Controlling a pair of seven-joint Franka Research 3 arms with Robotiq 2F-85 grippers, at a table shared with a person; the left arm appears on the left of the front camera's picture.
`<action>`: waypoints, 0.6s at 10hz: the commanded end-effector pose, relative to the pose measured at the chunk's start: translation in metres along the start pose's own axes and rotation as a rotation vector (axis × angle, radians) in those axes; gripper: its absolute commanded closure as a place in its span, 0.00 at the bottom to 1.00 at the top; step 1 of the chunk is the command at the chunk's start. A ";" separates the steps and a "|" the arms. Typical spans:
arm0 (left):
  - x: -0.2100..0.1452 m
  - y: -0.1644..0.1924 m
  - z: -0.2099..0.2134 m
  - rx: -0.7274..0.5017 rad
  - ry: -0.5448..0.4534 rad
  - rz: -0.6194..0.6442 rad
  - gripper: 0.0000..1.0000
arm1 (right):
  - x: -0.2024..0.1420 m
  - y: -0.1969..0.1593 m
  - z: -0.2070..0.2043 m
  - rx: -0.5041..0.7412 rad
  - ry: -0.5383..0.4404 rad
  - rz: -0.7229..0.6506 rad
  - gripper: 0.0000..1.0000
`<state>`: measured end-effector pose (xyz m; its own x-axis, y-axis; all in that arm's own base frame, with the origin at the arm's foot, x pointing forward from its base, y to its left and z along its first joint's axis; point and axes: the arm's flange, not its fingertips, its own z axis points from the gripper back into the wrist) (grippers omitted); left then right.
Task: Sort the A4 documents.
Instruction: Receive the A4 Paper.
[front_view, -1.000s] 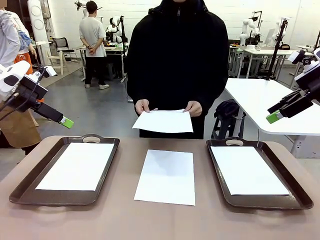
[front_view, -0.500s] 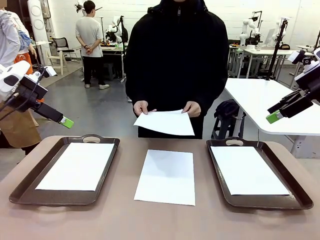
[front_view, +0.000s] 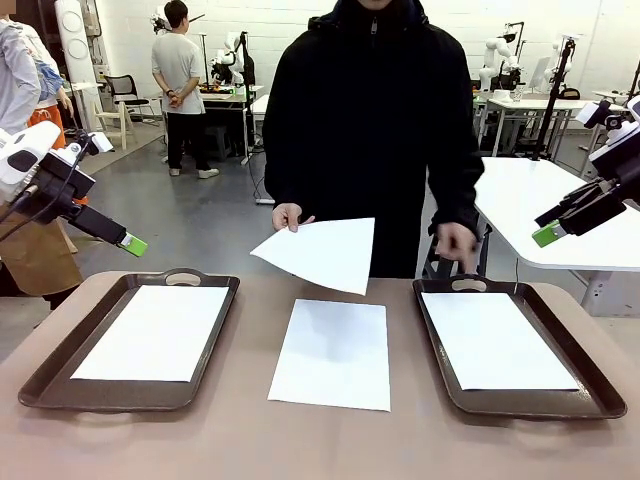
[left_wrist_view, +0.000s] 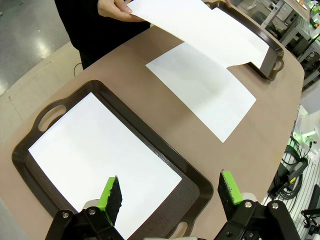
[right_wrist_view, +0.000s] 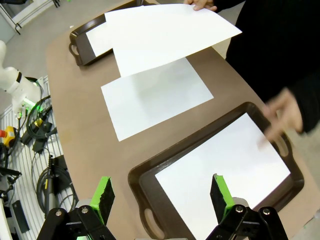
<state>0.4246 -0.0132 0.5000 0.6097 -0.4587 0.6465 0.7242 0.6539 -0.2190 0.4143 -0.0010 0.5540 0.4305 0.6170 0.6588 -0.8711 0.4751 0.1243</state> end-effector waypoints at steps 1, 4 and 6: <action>0.000 0.000 0.001 -0.002 -0.004 0.000 0.00 | 0.001 0.000 -0.001 -0.006 0.007 0.014 0.00; 0.000 0.000 0.001 -0.002 -0.004 0.000 0.00 | 0.001 0.000 -0.001 -0.006 0.007 0.014 0.00; 0.000 0.000 0.001 -0.002 -0.004 0.000 0.00 | 0.001 0.000 -0.001 -0.006 0.007 0.014 0.00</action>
<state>0.4246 -0.0132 0.5000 0.6097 -0.4587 0.6465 0.7242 0.6539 -0.2190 0.4143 -0.0010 0.5540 0.4305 0.6170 0.6588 -0.8711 0.4751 0.1243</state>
